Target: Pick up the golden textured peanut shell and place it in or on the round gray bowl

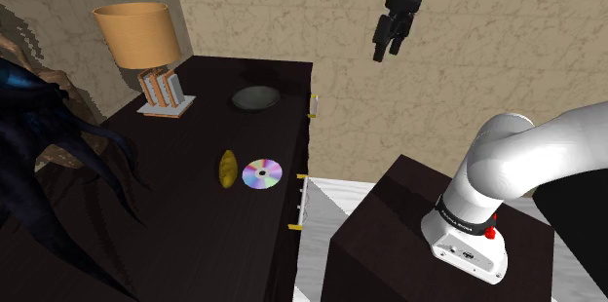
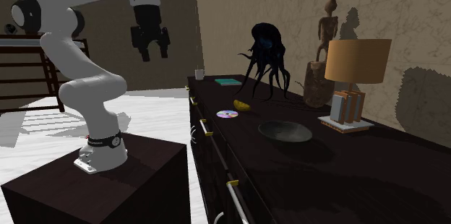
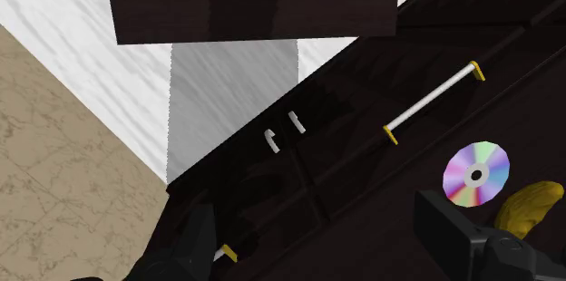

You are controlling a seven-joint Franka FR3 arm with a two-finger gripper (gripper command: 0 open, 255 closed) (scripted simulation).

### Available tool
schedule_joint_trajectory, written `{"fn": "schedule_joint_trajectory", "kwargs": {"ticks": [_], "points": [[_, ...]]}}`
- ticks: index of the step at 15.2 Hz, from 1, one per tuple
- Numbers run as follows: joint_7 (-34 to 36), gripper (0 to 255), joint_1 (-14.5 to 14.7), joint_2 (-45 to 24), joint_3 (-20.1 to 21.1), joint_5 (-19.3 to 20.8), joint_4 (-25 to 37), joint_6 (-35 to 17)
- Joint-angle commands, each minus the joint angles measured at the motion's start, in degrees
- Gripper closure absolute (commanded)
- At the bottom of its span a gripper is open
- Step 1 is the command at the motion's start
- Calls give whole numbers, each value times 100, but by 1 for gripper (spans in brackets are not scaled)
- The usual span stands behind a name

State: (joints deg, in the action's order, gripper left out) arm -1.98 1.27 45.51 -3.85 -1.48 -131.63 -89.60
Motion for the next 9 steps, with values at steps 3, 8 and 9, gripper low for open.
{"fn": "schedule_joint_trajectory", "kwargs": {"ticks": [3,8,9], "points": [[332,0,33,-46,239,-155,-180,-254],[1144,0,123,-331,847,-520,-484,-928],[1305,0,140,-417,969,-586,-519,-1068]]}}
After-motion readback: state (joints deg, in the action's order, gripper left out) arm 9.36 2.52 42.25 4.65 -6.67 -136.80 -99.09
